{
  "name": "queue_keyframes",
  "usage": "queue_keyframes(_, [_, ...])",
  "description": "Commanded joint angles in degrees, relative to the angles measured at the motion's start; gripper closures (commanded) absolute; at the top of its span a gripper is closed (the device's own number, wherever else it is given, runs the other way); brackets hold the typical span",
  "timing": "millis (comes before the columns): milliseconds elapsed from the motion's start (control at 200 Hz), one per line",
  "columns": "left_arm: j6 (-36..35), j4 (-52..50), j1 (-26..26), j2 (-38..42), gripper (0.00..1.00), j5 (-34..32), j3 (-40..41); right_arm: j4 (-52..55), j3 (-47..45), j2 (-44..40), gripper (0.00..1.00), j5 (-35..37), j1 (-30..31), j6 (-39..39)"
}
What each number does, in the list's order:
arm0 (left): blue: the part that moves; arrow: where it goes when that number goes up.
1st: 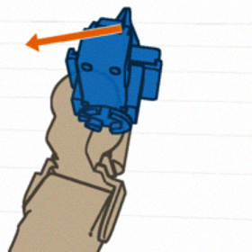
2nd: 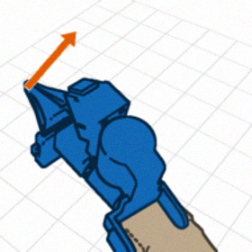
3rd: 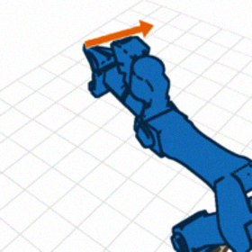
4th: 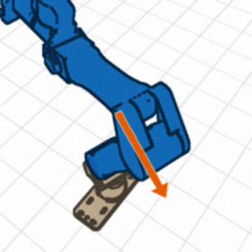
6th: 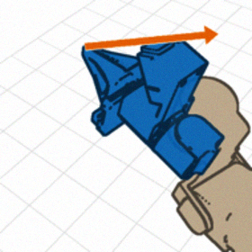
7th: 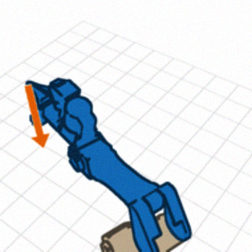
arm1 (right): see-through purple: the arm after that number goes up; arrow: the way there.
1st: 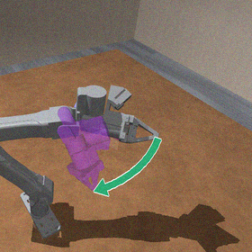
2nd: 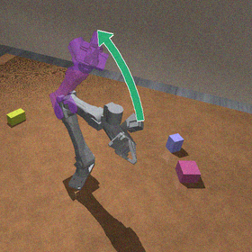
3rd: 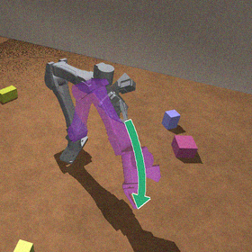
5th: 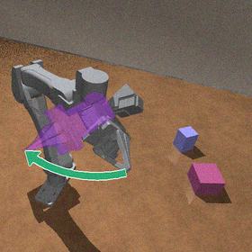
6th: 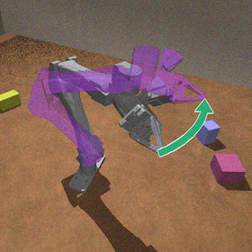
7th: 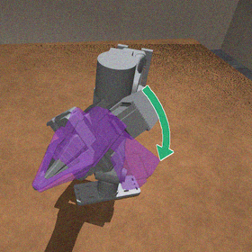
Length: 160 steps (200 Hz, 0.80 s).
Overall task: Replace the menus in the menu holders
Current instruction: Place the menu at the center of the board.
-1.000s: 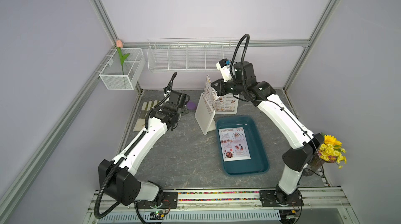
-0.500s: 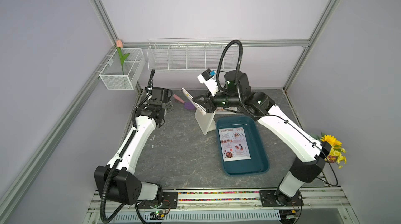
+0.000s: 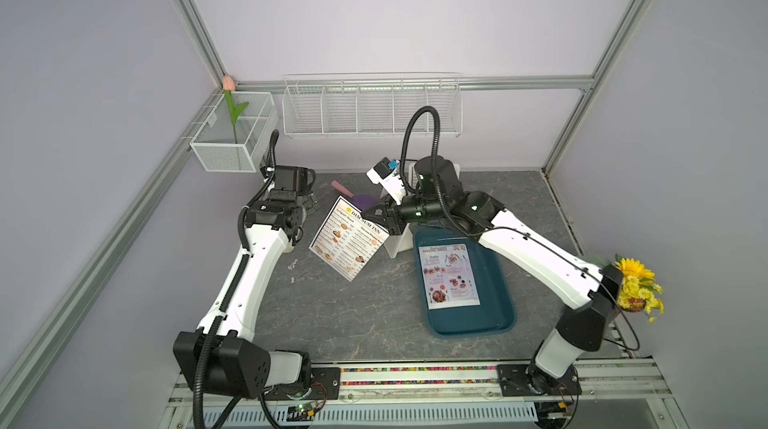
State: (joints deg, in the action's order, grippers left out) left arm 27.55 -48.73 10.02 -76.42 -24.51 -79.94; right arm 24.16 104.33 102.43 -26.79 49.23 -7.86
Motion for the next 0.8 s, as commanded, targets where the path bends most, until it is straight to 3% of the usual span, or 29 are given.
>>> queue_keyframes(0, [-1.0,-1.3,-0.1,3.3,0.02,2.0,1.0,5.2,3.4,10.8,0.94,1.8,0.4,9.5])
queue_keyframes(170, [0.0,-2.4,-0.1,6.4,0.02,1.5,4.1,9.8,15.4,25.8,0.93,10.4,3.6,16.7])
queue_keyframes(295, [0.2,-3.1,-0.1,6.2,0.02,0.4,5.2,5.4,16.9,31.3,0.91,17.9,5.9,20.5])
queue_keyframes(380, [1.5,-3.2,0.0,6.4,0.03,0.2,5.8,1.9,17.5,34.0,0.84,21.4,6.2,21.1])
queue_keyframes(465, [1.8,-2.4,-0.1,7.8,0.03,0.3,7.1,2.8,21.2,36.5,0.60,24.3,6.0,20.7])
queue_keyframes(580, [1.3,-2.5,-0.1,7.9,0.03,2.1,8.5,3.8,22.6,33.6,0.45,25.5,5.9,19.5])
queue_keyframes(795, [1.6,-1.1,0.8,7.1,0.05,5.3,11.1,4.6,15.3,20.2,0.34,24.1,4.6,14.7])
